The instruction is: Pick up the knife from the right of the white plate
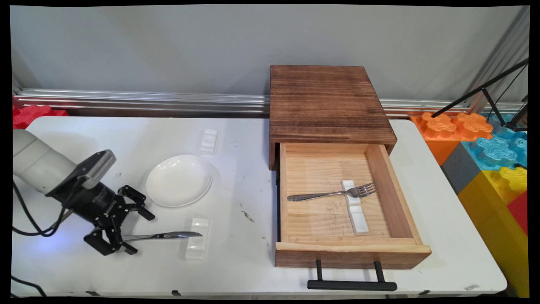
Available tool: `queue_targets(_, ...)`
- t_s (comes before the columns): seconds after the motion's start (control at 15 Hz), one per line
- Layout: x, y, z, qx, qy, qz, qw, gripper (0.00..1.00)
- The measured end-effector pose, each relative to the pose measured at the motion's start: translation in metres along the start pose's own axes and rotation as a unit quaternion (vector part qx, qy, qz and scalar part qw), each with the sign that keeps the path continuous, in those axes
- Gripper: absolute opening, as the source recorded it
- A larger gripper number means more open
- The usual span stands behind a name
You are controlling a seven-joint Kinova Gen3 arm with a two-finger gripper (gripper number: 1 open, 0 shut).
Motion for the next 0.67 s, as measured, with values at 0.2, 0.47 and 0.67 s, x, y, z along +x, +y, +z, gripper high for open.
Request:
queue_targets(0.2,-0.003,-0.002,0.009,0.002,0.003,0.004,1.0,1.0)
queue_targets(0.47,-0.005,-0.005,0.017,0.005,0.005,0.009,0.9999,1.0)
queue_targets(0.67,-0.006,-0.007,0.02,0.006,0.005,0.013,0.9999,1.0)
